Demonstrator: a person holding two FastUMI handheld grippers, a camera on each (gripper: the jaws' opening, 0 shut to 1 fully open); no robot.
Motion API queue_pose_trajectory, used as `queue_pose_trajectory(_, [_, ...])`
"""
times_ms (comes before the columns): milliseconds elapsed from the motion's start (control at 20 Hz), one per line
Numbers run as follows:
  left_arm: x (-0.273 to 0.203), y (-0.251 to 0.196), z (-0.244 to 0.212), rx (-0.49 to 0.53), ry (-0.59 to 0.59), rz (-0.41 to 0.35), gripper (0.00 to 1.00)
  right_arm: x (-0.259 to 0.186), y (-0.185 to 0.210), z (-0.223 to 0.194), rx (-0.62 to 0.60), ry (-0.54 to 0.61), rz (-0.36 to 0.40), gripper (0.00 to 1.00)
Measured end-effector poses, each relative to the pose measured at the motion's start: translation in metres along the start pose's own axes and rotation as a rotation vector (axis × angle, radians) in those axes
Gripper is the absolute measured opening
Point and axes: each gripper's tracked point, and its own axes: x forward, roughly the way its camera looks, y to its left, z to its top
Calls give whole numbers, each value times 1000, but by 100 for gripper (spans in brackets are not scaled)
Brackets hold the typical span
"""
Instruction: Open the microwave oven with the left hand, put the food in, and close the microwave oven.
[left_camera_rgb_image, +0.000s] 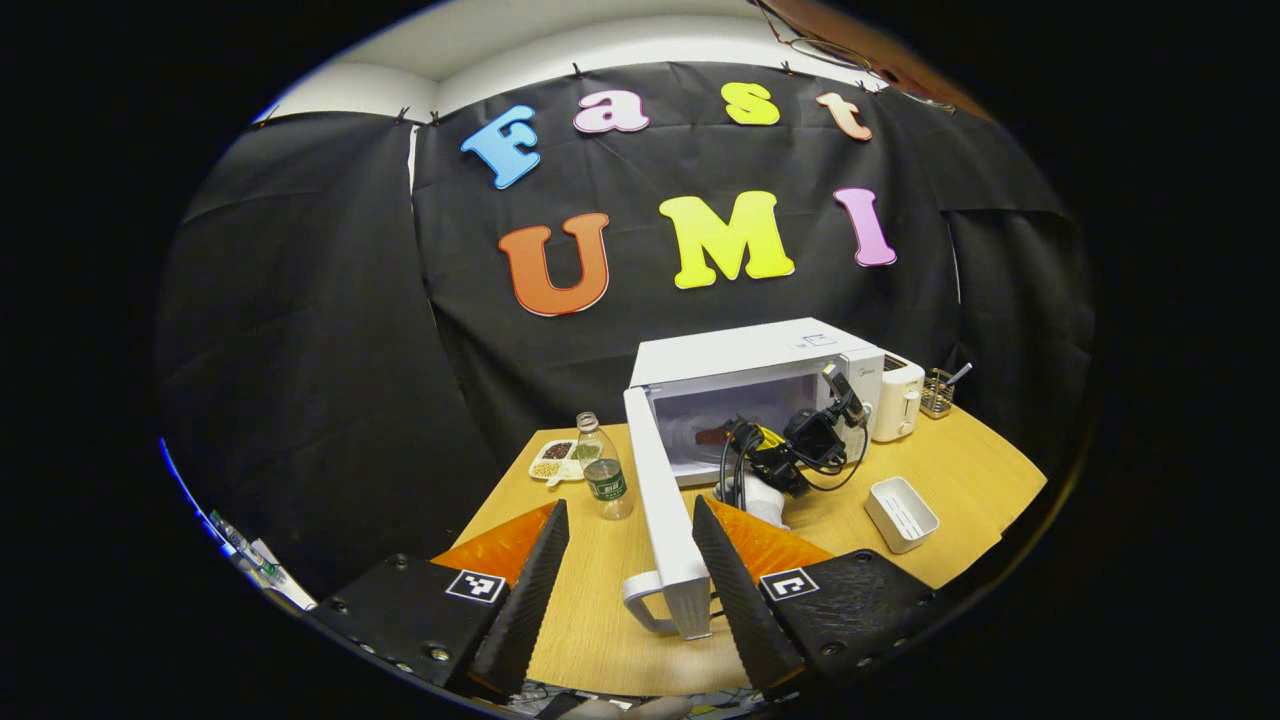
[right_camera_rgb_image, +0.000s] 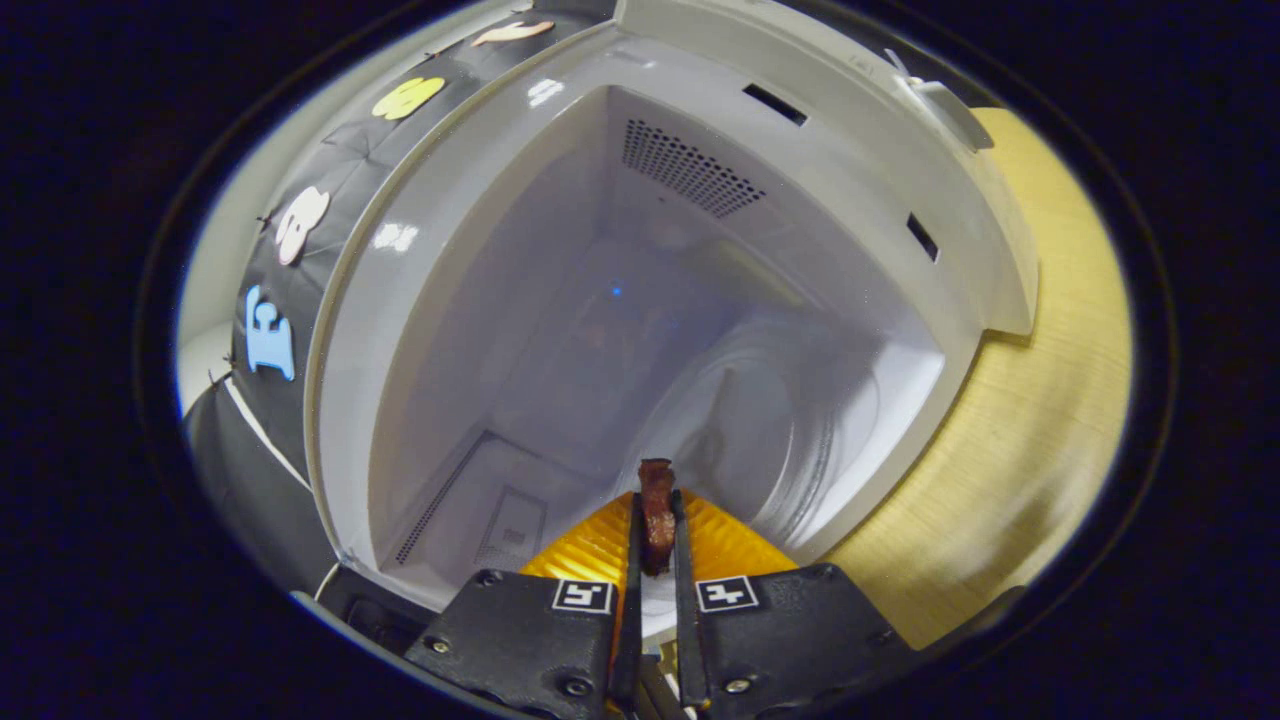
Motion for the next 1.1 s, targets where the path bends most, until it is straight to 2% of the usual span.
queue_pose_trajectory(100, [1,1,-1,6,-1,-4,77,3,-7,-2,-17,2,-12,23])
queue_pose_trajectory(250, [7,-2,-2,6,0,-19,78,4,-11,0,-133,-3,-27,29])
queue_pose_trajectory(300, [8,-2,-1,4,0,-21,77,4,-11,3,-173,-12,-34,18])
queue_pose_trajectory(350, [9,-2,-1,0,-2,-27,77,4,-10,5,-211,-16,-37,37])
queue_pose_trajectory(400, [11,-2,-1,-5,0,-30,77,4,-8,8,-243,-23,-37,27])
queue_pose_trajectory(450, [12,-2,0,-8,-2,-33,77,4,-6,9,-282,-22,-39,67])
queue_pose_trajectory(500, [13,-2,1,-11,-3,-34,77,4,-7,10,-311,-21,-52,61])
queue_pose_trajectory(550, [15,-2,2,-11,-7,-34,78,2,-9,13,-332,-28,-60,60])
queue_pose_trajectory(600, [16,-1,2,-10,-8,-33,77,1,-9,17,-350,-34,-74,77])
queue_pose_trajectory(700, [16,0,2,-9,-11,-36,78,-3,-15,23,-429,-45,-103,87])
queue_pose_trajectory(750, [17,0,3,-11,-10,-38,77,-2,-16,25,-439,-43,-102,97])
queue_pose_trajectory(950, [18,0,7,-15,-24,-37,78,-15,-17,27,-424,-17,-109,99])
queue_pose_trajectory(1100, [18,5,14,-20,-46,-27,77,-42,-15,31,-466,31,-103,99])
